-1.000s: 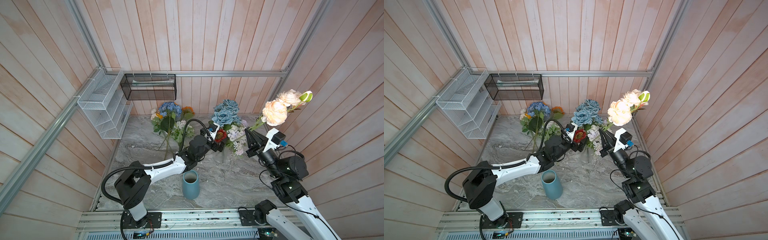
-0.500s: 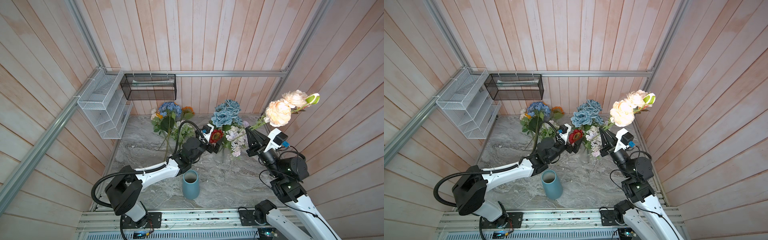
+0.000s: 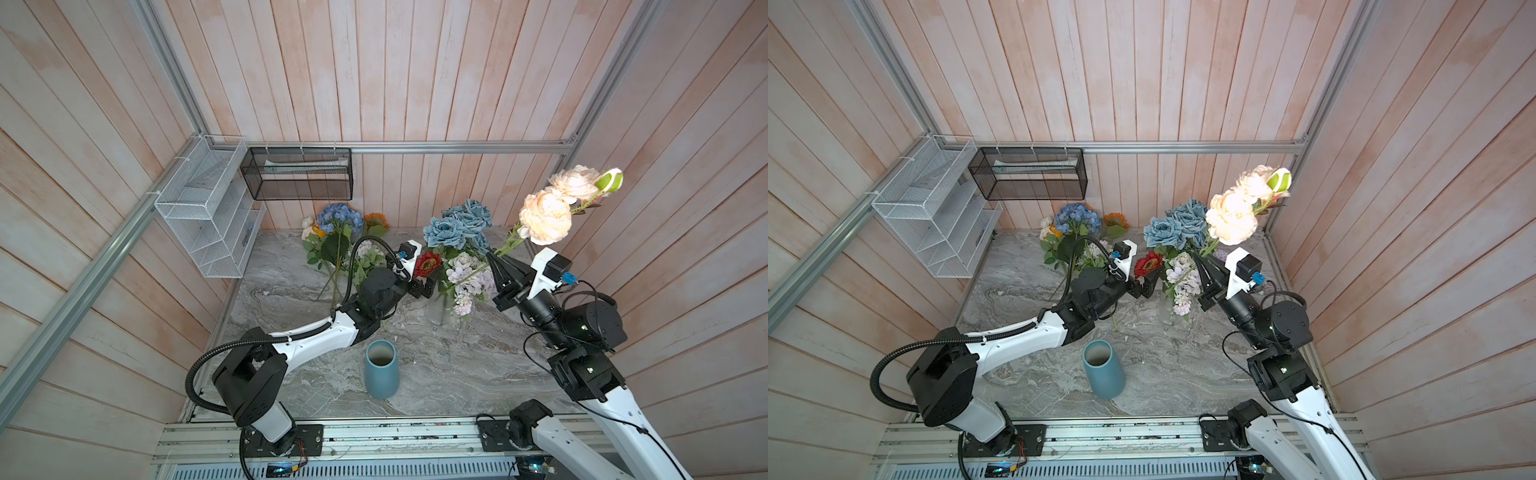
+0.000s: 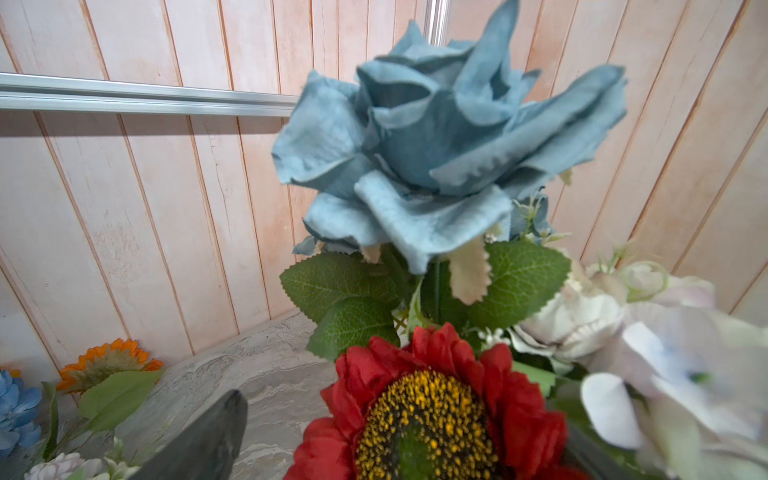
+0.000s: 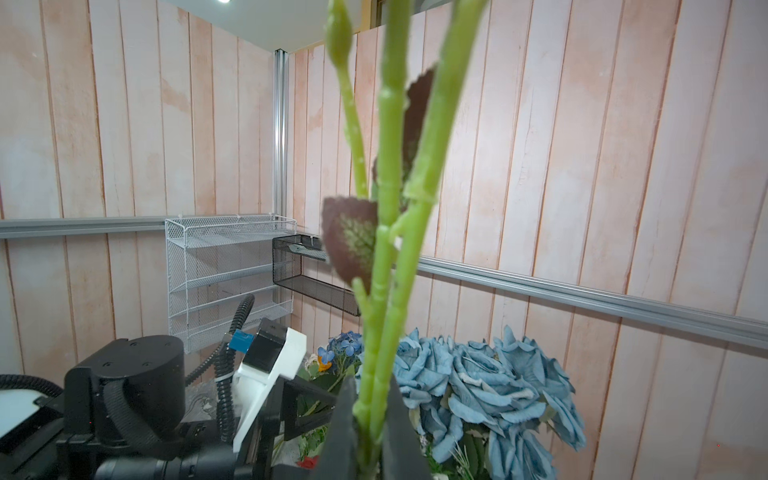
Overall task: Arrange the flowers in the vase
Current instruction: 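Hold the bouquet with left gripper while right gripper carries the peach roses toward the vase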
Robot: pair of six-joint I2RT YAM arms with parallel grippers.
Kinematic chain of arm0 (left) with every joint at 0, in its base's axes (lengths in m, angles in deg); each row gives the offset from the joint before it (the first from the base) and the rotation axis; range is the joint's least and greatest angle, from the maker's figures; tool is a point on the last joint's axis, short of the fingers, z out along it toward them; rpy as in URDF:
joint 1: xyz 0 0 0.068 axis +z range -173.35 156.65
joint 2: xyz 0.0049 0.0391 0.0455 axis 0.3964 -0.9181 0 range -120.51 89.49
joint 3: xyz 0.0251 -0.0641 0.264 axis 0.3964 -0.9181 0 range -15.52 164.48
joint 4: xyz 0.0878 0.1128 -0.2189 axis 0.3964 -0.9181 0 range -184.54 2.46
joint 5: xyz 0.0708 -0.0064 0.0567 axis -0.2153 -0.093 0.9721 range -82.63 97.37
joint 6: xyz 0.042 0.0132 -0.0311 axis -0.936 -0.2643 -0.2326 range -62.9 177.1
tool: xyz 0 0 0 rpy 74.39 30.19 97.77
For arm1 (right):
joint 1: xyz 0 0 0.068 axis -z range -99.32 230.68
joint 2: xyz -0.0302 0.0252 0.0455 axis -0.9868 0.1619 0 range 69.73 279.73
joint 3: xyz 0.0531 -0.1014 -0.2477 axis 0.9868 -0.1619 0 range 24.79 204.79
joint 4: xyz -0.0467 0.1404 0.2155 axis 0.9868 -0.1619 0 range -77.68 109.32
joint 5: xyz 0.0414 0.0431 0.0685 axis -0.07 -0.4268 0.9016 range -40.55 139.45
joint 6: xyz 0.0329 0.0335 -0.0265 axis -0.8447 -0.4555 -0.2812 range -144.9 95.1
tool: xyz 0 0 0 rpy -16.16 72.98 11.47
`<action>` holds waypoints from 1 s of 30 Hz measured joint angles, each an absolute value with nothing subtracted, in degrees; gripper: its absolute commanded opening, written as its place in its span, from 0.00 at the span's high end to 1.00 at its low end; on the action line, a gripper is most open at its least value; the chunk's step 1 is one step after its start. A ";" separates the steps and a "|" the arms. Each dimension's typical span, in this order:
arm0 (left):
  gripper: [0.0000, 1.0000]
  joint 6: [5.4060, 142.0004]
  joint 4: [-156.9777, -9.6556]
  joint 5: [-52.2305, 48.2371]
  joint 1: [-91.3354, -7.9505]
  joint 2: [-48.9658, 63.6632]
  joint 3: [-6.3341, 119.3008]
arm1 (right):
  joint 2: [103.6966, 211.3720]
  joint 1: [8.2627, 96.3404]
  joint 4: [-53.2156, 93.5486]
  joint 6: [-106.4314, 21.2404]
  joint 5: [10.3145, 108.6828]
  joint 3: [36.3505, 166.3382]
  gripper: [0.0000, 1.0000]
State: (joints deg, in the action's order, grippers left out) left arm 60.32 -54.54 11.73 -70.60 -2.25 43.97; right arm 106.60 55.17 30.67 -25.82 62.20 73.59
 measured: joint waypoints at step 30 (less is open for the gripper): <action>0.00 54.66 -59.66 2.84 -72.02 1.57 36.75 | 109.50 54.49 43.70 -23.42 59.84 66.29 1.00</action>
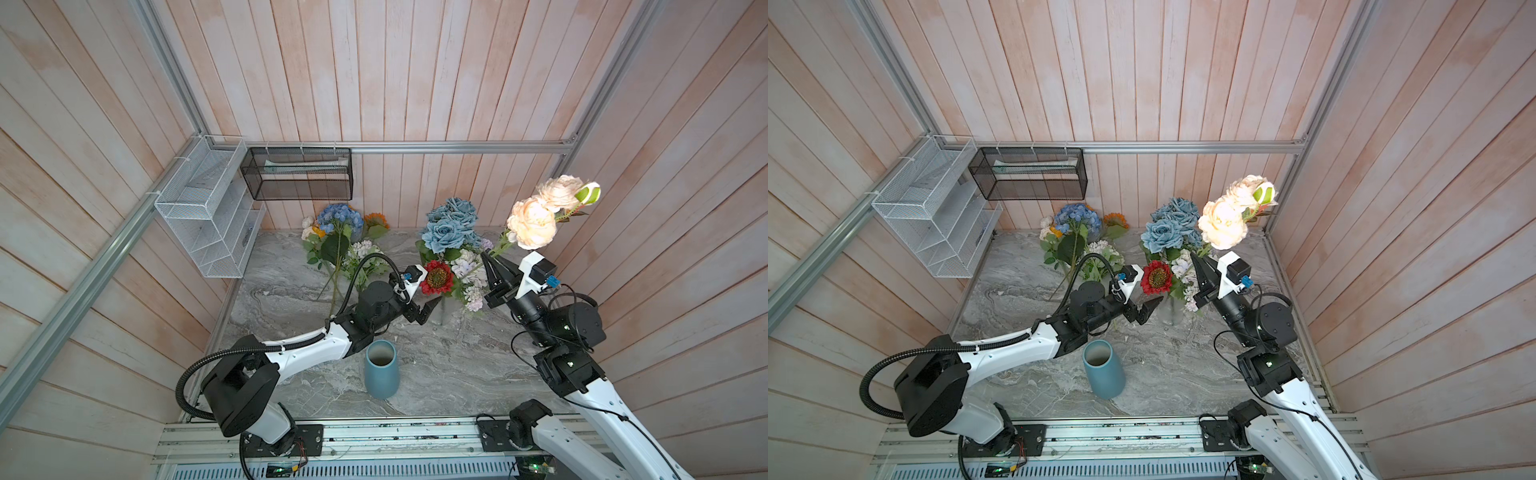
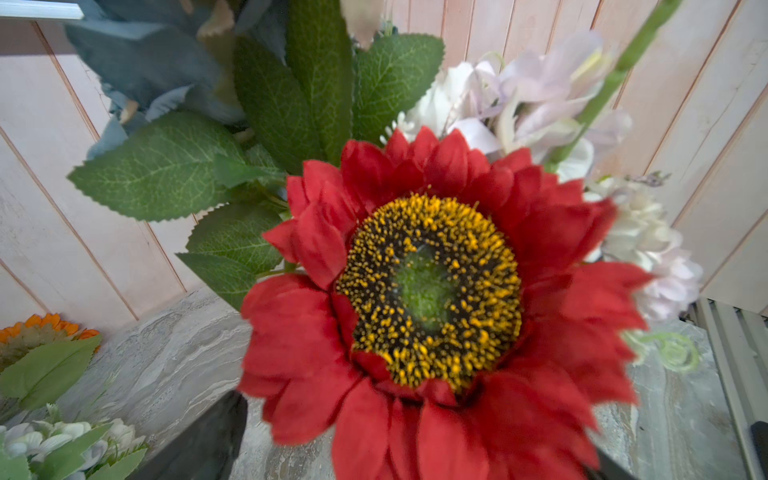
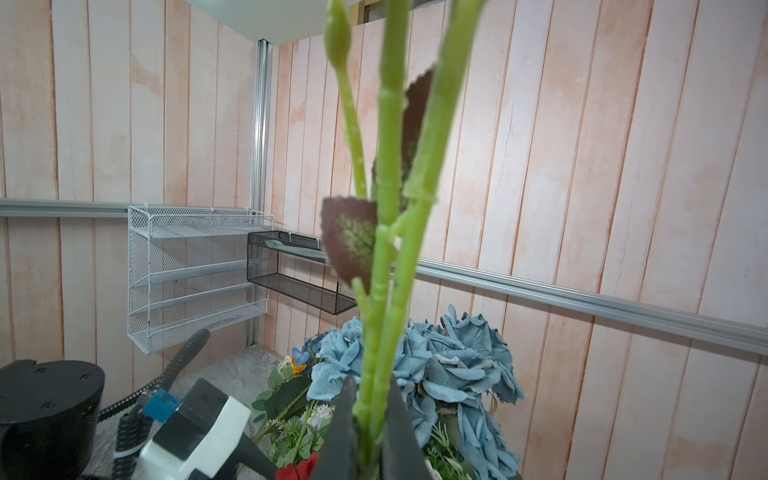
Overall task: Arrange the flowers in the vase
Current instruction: 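Hold the bouquet with left gripper while right gripper carries the peach roses toward the vase, then swing the peach rose stem with right gripper over the glass vase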
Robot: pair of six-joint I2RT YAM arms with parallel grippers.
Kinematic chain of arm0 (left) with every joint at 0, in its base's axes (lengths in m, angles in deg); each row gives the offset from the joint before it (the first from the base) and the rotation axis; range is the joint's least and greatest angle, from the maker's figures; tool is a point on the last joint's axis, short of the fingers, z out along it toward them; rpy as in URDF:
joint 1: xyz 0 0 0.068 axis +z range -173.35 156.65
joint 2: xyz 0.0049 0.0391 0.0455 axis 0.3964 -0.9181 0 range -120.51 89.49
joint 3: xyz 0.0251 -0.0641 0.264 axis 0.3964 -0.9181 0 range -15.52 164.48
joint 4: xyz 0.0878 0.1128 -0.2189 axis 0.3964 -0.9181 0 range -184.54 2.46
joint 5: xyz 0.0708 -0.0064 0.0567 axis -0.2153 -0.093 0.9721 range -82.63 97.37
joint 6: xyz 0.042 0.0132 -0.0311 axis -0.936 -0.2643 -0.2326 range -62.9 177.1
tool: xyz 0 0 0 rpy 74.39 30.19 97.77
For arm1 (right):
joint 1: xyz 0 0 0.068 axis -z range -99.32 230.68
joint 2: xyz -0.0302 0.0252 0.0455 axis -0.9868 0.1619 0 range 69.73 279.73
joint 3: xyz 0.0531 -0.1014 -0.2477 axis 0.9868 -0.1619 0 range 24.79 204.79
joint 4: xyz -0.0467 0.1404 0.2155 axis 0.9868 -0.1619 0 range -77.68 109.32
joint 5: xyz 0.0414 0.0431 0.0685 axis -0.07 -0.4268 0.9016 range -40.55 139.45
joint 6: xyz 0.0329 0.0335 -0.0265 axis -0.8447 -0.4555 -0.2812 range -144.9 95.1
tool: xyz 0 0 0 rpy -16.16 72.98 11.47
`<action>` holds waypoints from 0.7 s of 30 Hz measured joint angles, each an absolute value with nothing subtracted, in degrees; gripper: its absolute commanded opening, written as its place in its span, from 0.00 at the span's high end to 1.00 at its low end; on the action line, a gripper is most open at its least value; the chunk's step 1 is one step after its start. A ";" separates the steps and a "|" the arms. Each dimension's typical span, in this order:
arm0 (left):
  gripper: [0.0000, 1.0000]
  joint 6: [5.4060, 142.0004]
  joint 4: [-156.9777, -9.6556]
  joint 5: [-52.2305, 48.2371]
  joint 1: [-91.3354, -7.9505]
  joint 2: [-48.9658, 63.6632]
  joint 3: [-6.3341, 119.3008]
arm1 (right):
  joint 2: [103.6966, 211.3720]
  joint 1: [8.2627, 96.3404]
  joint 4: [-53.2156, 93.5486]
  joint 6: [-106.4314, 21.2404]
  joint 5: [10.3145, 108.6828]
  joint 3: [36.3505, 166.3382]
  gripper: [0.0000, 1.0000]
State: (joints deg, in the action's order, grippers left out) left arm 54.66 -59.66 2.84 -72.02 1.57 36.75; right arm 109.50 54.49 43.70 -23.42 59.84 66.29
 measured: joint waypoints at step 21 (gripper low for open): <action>0.00 54.46 -59.66 3.36 -71.91 1.57 36.75 | 110.42 52.96 46.52 -20.19 57.87 60.28 1.00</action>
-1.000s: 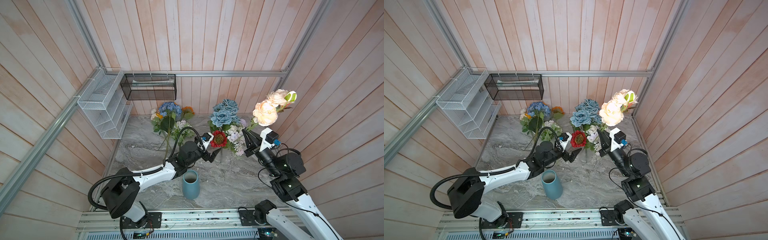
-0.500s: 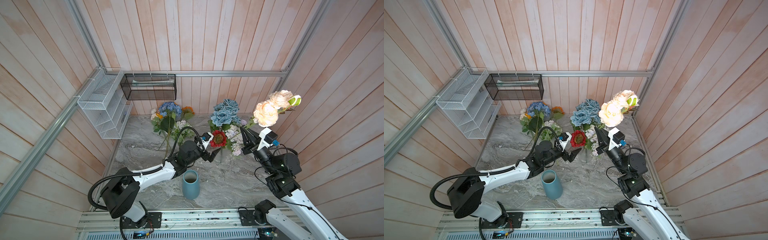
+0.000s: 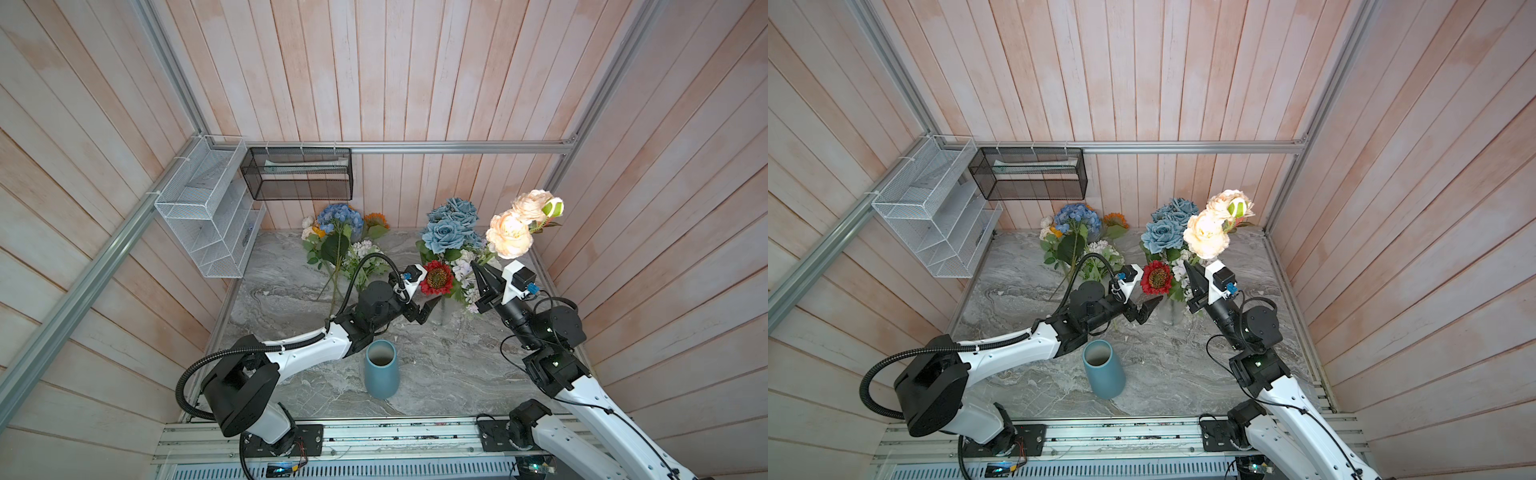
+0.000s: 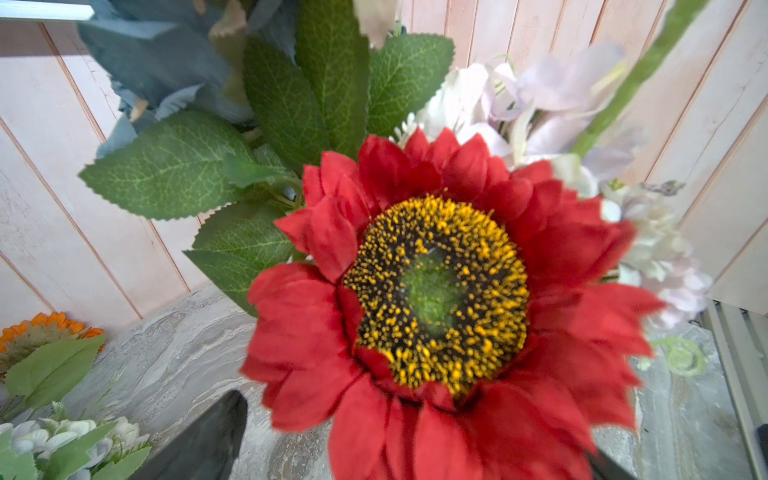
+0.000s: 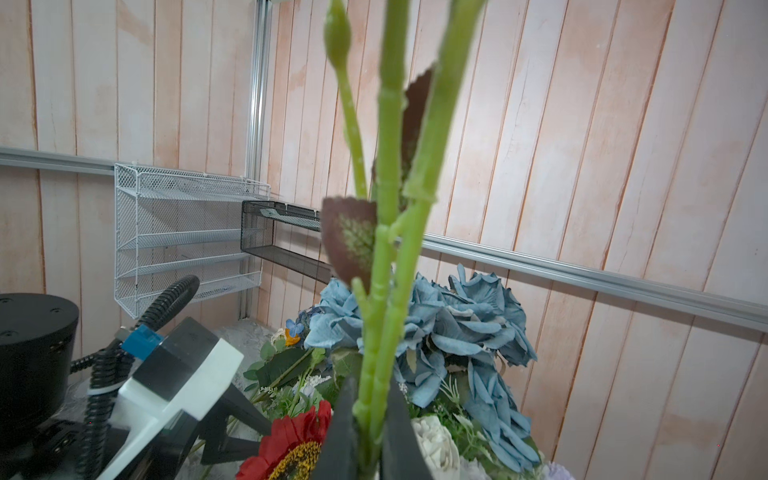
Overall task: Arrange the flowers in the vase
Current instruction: 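Swing the peach rose stem with right gripper over the glass vase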
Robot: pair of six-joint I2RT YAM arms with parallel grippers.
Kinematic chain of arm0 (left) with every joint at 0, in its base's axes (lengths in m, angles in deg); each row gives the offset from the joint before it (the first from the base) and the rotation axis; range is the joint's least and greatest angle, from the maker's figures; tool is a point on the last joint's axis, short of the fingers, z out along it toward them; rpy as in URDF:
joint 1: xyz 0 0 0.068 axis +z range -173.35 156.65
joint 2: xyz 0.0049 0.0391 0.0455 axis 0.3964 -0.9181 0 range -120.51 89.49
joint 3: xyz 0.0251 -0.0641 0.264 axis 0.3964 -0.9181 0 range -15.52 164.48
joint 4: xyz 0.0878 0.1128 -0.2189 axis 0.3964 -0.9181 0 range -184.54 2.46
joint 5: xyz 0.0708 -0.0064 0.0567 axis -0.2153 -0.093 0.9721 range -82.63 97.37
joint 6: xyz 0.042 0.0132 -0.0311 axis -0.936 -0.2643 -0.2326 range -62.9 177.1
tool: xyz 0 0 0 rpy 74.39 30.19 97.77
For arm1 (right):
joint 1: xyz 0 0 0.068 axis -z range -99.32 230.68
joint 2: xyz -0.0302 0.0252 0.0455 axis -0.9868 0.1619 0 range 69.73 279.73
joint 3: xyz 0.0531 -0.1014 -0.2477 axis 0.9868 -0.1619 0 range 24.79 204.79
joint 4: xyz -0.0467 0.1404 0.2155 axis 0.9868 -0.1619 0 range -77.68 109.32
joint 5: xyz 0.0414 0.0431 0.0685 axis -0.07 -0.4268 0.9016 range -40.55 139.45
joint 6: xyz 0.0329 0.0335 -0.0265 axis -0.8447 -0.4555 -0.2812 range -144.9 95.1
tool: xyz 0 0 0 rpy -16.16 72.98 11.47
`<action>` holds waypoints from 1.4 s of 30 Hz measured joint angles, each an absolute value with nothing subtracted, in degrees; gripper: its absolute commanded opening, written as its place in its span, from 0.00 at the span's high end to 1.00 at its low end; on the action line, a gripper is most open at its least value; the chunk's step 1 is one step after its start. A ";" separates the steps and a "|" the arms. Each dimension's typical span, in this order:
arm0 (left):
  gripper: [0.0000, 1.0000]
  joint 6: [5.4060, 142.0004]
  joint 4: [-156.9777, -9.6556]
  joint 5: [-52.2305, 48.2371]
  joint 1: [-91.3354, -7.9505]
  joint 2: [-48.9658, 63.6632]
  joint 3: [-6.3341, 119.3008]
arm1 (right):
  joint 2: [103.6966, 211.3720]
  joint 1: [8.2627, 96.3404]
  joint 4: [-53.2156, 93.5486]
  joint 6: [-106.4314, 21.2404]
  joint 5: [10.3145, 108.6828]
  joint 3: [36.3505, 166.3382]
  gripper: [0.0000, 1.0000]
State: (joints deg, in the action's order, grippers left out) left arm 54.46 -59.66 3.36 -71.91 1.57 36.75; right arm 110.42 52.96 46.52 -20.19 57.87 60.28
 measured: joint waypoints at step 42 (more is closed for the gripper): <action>0.00 53.22 -59.22 4.85 -69.61 -1.75 45.15 | 110.59 43.47 41.29 -24.93 52.23 60.49 0.94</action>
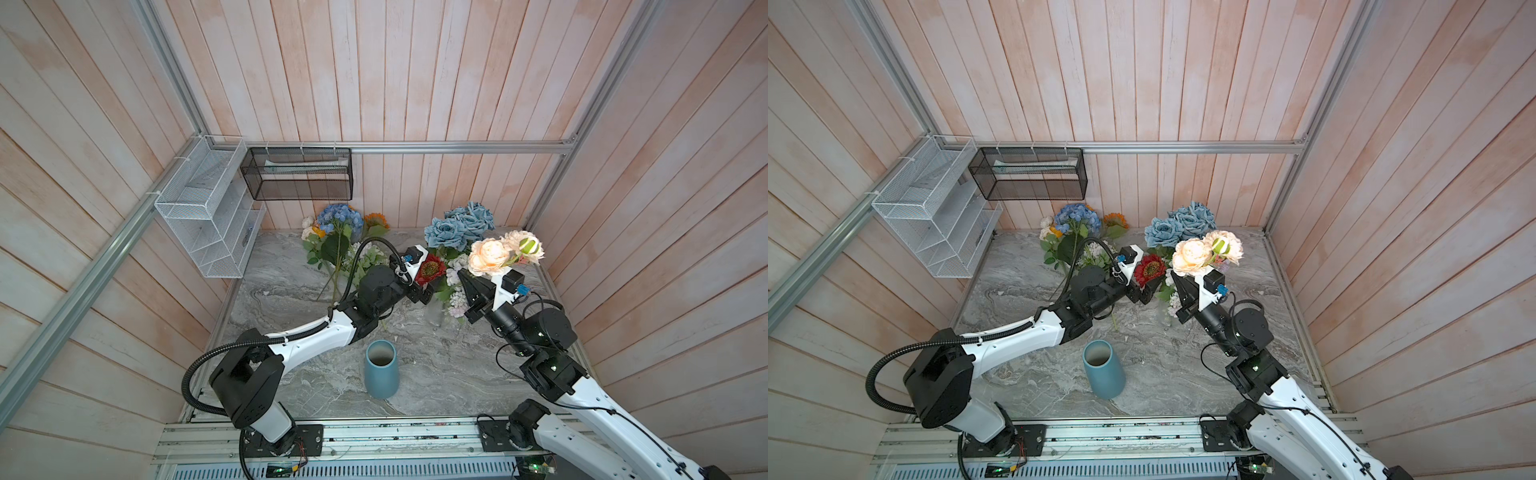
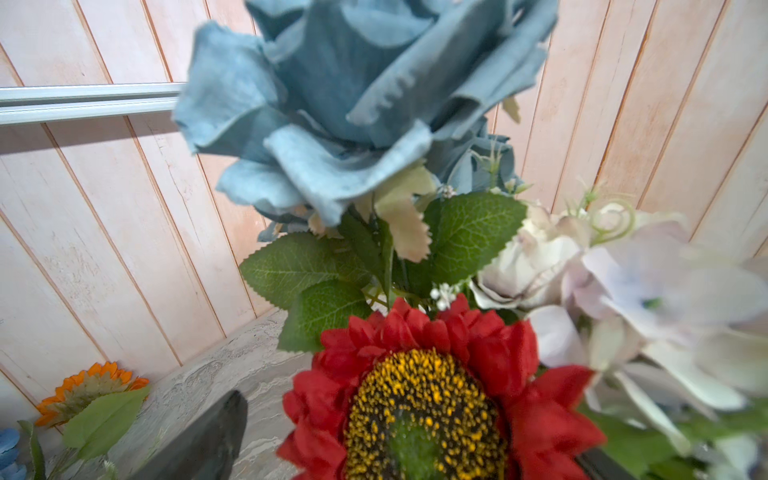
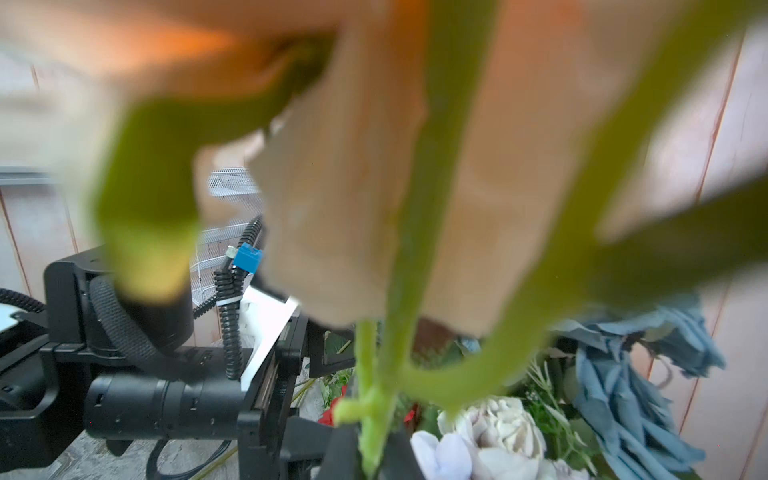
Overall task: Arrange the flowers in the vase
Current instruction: 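Swing the peach rose stem with right gripper over the glass vase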
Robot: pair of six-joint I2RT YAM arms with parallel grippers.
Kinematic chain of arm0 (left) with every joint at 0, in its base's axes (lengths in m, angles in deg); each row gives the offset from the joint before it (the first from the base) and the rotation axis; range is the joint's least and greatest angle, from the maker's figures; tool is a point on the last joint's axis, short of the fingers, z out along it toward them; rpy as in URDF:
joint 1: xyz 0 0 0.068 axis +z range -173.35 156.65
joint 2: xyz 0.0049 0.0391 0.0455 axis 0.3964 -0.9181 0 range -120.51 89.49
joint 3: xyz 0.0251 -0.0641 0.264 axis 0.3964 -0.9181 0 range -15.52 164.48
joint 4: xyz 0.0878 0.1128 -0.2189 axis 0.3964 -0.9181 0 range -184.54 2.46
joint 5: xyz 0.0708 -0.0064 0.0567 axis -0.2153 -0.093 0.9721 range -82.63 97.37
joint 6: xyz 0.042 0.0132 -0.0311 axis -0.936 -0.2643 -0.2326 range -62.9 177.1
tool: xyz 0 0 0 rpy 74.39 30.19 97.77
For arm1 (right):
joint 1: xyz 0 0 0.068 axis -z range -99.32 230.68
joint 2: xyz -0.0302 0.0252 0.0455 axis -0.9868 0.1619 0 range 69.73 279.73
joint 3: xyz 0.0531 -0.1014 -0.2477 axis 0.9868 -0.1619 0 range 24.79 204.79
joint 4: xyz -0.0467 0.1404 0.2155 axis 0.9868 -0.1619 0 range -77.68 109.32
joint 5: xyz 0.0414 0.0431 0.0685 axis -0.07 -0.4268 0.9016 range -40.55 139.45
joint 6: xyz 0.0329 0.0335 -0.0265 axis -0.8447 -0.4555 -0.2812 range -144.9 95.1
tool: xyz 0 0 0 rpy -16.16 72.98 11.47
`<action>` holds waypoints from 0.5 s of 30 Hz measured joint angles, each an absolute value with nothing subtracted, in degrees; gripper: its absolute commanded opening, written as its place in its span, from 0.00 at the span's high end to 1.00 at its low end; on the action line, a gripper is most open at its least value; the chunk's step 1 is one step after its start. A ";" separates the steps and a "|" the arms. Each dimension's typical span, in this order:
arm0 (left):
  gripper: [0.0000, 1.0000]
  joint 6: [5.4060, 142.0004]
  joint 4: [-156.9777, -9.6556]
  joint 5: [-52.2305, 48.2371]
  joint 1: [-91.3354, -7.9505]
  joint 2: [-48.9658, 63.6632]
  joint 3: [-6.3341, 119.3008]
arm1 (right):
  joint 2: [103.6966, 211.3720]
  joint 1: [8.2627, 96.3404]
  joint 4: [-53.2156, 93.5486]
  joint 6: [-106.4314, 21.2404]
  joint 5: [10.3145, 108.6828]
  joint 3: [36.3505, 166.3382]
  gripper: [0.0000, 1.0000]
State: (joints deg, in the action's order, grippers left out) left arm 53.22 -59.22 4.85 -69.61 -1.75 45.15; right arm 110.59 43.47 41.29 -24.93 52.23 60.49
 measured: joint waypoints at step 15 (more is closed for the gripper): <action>0.00 53.22 -59.24 4.85 -69.46 -1.73 45.15 | 115.88 38.36 35.24 -14.94 39.99 60.74 0.64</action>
State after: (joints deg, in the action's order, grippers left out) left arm 53.22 -59.24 4.85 -69.46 -1.73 45.15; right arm 115.88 38.36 35.24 -14.94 39.99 60.74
